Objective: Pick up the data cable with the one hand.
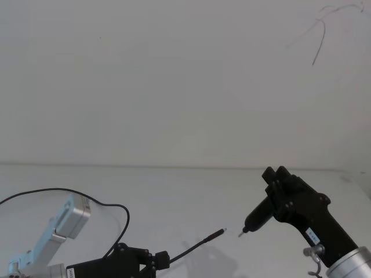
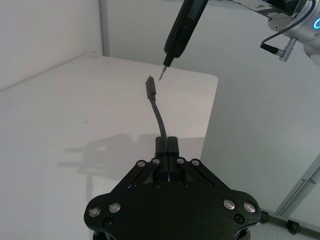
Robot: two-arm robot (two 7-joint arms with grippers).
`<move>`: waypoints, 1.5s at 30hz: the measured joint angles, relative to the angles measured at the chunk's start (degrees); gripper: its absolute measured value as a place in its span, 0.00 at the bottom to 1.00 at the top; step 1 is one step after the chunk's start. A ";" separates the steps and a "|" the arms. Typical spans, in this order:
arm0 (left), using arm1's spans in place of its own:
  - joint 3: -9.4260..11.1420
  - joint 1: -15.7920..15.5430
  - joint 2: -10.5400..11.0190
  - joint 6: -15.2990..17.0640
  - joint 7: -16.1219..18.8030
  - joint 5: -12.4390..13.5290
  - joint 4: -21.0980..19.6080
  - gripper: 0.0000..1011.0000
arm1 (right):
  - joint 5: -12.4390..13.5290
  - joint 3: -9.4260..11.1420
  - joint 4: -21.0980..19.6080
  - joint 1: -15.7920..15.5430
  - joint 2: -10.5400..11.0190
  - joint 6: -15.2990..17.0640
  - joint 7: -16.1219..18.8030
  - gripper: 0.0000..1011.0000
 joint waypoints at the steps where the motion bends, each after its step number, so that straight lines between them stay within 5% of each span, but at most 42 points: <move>1: 0.00 0.00 0.00 0.00 0.00 -0.01 0.00 0.02 | 0.10 -0.03 -0.03 0.04 0.00 0.00 0.07 0.25; 17: 0.00 0.00 0.03 -0.01 -0.03 -0.03 0.00 0.02 | 1.32 -0.92 0.04 0.93 0.01 -0.76 0.61 0.25; 45: 0.00 0.00 0.03 0.00 -0.03 -0.02 0.01 0.02 | -0.17 -3.99 2.27 2.79 0.46 -3.56 0.94 0.25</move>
